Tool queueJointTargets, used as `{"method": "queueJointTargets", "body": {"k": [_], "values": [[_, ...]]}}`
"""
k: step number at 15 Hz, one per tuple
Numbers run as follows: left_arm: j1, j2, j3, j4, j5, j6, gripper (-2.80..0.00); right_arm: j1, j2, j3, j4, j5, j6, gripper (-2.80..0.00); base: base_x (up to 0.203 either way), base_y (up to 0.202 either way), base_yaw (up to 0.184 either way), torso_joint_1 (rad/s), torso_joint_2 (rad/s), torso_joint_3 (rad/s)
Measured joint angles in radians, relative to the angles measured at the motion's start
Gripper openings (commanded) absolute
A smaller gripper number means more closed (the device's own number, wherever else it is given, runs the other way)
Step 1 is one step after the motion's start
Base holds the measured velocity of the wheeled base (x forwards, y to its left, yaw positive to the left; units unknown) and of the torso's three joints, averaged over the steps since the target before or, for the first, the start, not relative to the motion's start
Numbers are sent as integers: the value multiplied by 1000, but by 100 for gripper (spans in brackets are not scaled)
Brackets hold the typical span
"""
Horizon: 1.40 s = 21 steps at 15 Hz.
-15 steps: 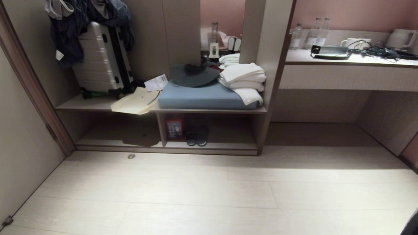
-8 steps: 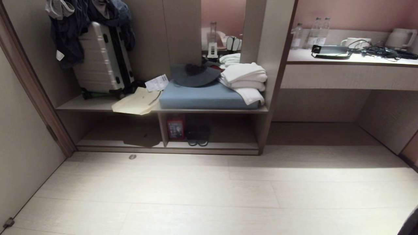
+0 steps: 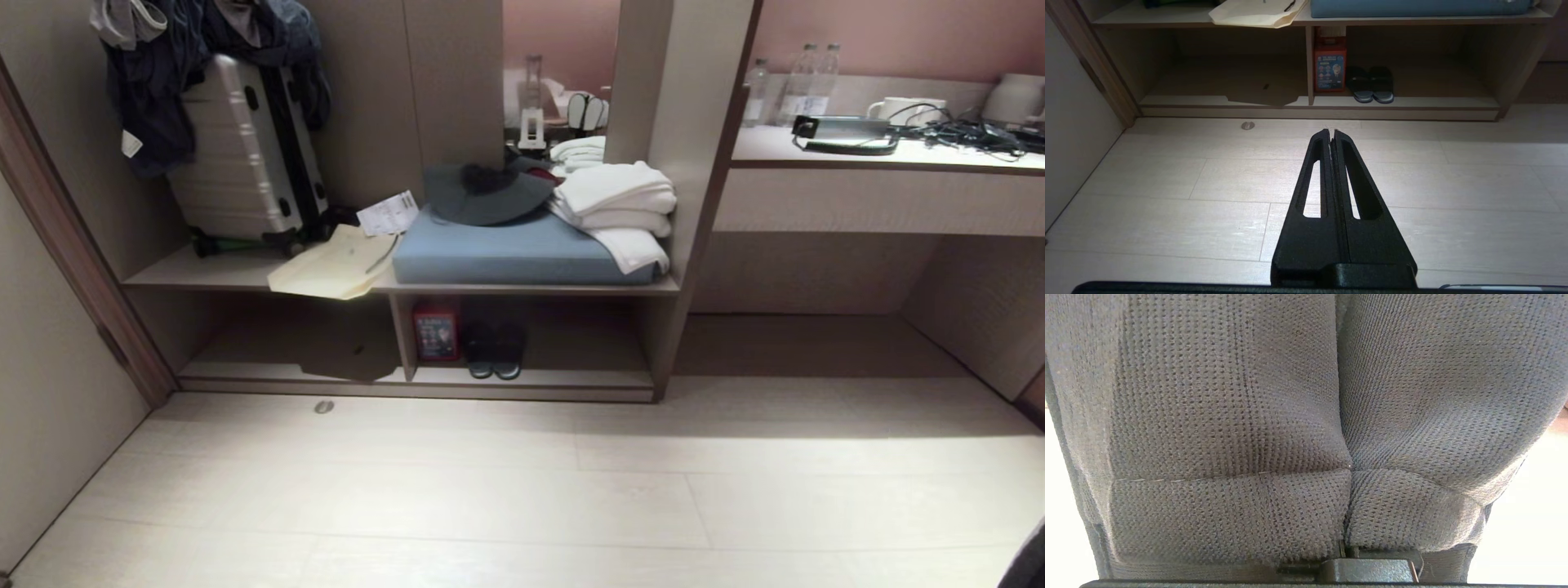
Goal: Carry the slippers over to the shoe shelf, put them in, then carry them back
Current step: Place the slippers into the shoe cabinet
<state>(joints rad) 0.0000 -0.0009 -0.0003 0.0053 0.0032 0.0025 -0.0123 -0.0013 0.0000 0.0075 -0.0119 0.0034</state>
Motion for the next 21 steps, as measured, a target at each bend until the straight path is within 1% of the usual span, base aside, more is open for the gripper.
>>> {"method": "queueJointTargets", "body": {"k": [12, 21], "values": [[0, 0, 0, -3, 1, -2, -280, 0, 0, 0, 0, 1, -1, -280, 189, 0, 0, 3, 3, 3], [0, 0, 0, -4, -2, -4, -280, 0, 0, 0, 0, 1, -1, -280, 0, 0, 0, 0, 0, 0]]}}
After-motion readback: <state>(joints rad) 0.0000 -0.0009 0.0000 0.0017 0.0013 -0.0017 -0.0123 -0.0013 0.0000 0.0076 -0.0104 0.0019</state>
